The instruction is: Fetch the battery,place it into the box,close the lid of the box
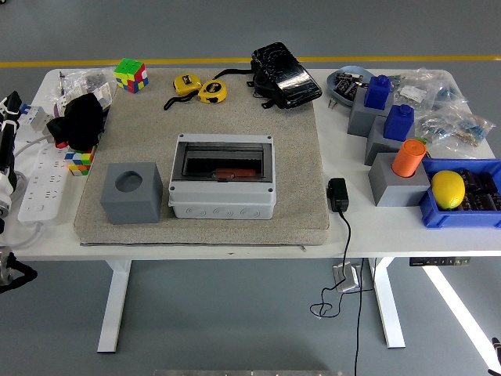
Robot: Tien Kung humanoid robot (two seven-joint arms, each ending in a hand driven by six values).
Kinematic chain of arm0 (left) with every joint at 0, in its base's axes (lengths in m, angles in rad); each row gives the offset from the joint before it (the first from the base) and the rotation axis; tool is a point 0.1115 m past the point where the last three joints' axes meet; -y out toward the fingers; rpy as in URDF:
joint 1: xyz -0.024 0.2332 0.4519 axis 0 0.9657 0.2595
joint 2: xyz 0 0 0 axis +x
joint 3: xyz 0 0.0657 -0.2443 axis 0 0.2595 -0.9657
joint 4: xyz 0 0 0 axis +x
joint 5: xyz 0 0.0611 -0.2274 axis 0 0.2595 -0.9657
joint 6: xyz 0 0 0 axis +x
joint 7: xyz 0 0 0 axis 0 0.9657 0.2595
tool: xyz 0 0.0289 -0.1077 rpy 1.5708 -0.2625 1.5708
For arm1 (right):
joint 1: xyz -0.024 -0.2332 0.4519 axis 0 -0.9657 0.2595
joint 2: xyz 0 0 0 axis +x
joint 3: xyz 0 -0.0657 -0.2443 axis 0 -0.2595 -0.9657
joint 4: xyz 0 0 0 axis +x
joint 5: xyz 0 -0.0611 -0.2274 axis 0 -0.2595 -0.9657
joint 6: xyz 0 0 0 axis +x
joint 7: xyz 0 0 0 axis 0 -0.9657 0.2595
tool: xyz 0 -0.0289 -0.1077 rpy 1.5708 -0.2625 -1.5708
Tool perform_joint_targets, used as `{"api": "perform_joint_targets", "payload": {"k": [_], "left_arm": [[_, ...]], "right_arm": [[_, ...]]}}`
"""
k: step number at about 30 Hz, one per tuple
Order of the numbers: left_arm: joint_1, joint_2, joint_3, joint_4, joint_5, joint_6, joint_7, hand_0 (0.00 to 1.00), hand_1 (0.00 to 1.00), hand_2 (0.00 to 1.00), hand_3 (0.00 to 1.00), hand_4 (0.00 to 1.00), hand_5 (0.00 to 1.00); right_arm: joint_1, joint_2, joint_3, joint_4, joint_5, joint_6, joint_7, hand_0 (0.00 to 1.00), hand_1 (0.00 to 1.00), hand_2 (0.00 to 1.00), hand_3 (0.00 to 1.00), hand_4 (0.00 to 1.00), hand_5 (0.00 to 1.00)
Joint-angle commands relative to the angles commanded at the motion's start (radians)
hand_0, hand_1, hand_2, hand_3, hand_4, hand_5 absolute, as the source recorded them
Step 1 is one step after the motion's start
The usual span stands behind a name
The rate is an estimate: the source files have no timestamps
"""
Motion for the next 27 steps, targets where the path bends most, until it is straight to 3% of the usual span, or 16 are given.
{"api": "perform_joint_targets", "payload": {"k": [11,27], "left_arm": [[0.001,0.000,0.004,0.000,0.010,-0.003,0.013,0.998,0.998,0.973,0.947,0.998,0.998],[0.000,-0.002,-0.001,0.000,0.000,-0.014,-0.007,0.998,0.998,0.969,0.950,0.998,0.998]], "right_arm": [[0.000,0.000,0.001,0.000,0.000,-0.001,0.000,0.817,0.755,0.732,0.791,0.998,0.998],[0.003,0.002,0.005,0.000,0.001,0.000,0.004,0.818,0.755,0.731,0.791,0.998,0.998]]}}
